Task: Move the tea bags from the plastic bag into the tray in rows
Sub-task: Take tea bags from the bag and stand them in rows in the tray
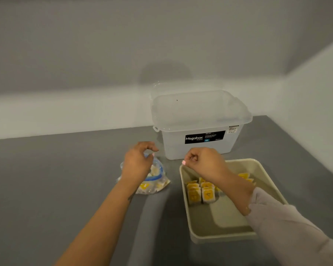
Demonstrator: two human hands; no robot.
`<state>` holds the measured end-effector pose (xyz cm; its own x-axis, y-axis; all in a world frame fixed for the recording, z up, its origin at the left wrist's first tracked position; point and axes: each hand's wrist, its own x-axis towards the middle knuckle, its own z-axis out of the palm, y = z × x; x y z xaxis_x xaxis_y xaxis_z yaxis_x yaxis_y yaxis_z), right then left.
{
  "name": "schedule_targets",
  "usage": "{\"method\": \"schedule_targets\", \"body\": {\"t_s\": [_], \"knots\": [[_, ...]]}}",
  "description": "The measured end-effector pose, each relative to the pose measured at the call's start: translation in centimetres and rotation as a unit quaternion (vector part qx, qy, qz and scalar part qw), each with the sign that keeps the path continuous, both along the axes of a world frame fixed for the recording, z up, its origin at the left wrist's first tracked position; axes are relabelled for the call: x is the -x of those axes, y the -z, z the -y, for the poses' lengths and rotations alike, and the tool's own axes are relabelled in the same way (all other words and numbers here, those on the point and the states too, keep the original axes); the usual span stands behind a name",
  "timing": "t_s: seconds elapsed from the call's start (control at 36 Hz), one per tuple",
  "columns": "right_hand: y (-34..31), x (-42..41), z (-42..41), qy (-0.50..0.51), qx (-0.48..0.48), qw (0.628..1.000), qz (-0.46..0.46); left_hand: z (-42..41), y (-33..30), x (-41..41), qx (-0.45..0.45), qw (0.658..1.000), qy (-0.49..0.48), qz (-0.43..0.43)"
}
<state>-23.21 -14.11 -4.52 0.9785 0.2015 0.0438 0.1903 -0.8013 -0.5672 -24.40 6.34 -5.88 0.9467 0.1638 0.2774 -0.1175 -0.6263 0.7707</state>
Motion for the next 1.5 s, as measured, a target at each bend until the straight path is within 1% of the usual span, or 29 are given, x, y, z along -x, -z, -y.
{"method": "schedule_targets", "body": {"t_s": [0.11,0.22,0.31,0.36,0.42,0.53,0.69,0.81,0.86,0.92,0.94,0.97,1.06,1.17,1.25,1.31,1.39,1.44,1.5], "knots": [[-0.3,-0.5,-3.4,-0.021,0.006,1.000,-0.014,-4.2,0.4,-1.2,-0.066,0.995,-0.062,-0.051],[-0.3,-0.8,-6.7,-0.039,0.020,0.998,-0.046,-6.9,1.8,-1.9,-0.033,0.977,-0.121,-0.170],[0.1,-1.0,-9.0,-0.051,0.039,0.996,-0.055,-7.9,2.7,-2.3,-0.025,0.966,-0.107,-0.233],[0.5,-1.1,-10.5,-0.051,0.056,0.995,-0.059,-8.2,3.1,-2.5,-0.030,0.962,-0.089,-0.257],[1.0,-1.3,-11.9,-0.056,0.071,0.994,-0.060,-8.3,3.5,-2.5,-0.031,0.963,-0.067,-0.260],[2.9,-1.8,-14.6,-0.069,0.140,0.987,-0.041,-8.5,3.8,-2.4,-0.046,0.973,-0.031,-0.223],[4.5,-2.5,-17.8,-0.046,0.208,0.972,-0.097,-8.9,4.1,-2.4,-0.045,0.980,0.003,-0.196],[5.1,-3.0,-18.9,-0.039,0.242,0.966,-0.083,-9.1,4.2,-2.6,-0.058,0.979,0.020,-0.196],[5.1,-3.6,-19.2,-0.030,0.250,0.960,-0.120,-9.2,4.1,-2.7,-0.064,0.978,0.020,-0.199],[5.1,-4.3,-19.3,-0.015,0.241,0.954,-0.180,-9.4,4.2,-2.9,-0.066,0.977,0.021,-0.202],[5.0,-4.3,-19.2,-0.003,0.233,0.953,-0.193,-9.5,4.2,-3.0,-0.067,0.977,0.022,-0.203],[5.1,-4.4,-19.0,0.009,0.227,0.956,-0.185,-9.5,4.2,-3.1,-0.069,0.976,0.023,-0.204],[5.4,-4.2,-18.0,0.053,0.211,0.970,-0.110,-9.6,4.1,-3.3,-0.089,0.974,0.025,-0.208],[4.6,-4.8,-16.5,0.080,0.161,0.973,-0.142,-9.8,4.1,-3.6,-0.118,0.971,0.028,-0.205],[3.3,-4.8,-15.2,0.058,0.129,0.983,-0.120,-9.7,4.0,-3.7,-0.132,0.973,0.015,-0.190],[2.4,-4.6,-14.5,0.061,0.085,0.989,-0.104,-9.3,3.7,-3.6,-0.117,0.982,0.006,-0.146],[1.5,-4.8,-14.1,0.078,-0.008,0.993,-0.092,-8.5,2.7,-3.3,-0.067,0.995,0.016,-0.074],[1.0,-5.0,-14.3,0.089,-0.068,0.990,-0.090,-7.9,2.0,-3.1,-0.047,0.996,0.036,-0.060],[0.7,-5.0,-14.6,0.093,-0.125,0.983,-0.093,-7.5,1.4,-2.9,-0.040,0.995,0.064,-0.064]]}}
